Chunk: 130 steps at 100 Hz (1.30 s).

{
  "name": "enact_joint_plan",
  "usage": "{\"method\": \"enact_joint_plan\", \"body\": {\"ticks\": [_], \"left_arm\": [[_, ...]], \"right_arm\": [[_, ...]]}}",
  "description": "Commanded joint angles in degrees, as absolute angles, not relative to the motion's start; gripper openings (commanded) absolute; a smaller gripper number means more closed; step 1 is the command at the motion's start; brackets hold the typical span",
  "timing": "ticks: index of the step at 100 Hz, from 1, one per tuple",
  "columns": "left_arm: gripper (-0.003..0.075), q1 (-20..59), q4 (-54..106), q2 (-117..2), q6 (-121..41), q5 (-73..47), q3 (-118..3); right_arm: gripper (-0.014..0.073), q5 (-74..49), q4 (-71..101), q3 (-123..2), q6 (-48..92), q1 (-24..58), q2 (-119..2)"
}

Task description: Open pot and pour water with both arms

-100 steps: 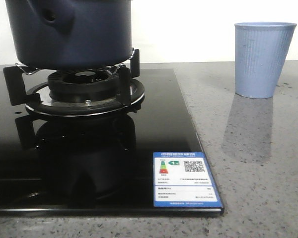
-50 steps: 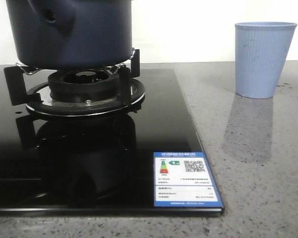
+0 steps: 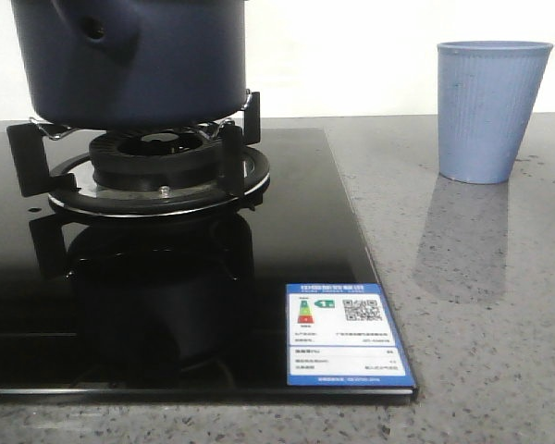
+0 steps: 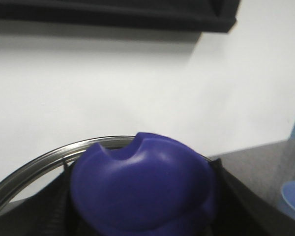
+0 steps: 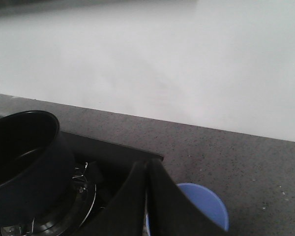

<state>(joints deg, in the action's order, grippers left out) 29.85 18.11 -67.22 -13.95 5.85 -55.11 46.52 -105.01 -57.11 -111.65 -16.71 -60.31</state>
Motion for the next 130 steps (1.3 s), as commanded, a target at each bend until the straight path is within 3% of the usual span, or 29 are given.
{"method": "enact_joint_plan", "body": {"ticks": [1, 124, 130], "left_arm": [[0.0370, 31.1, 16.7, -67.4, -13.6, 13.1, -57.1], [0.0370, 30.4, 16.3, -77.4, -13.6, 16.5, -57.9], [0.0394, 30.4, 16.3, -77.4, -13.6, 16.3, -57.9]], "right_arm": [[-0.0057, 46.1, -103.9, -59.2, -111.7, -16.7, -58.9], [-0.0057, 46.2, -104.2, -59.2, -111.7, -16.7, -58.8], [-0.0057, 46.2, -104.2, -59.2, -111.7, -16.7, -58.8]]}}
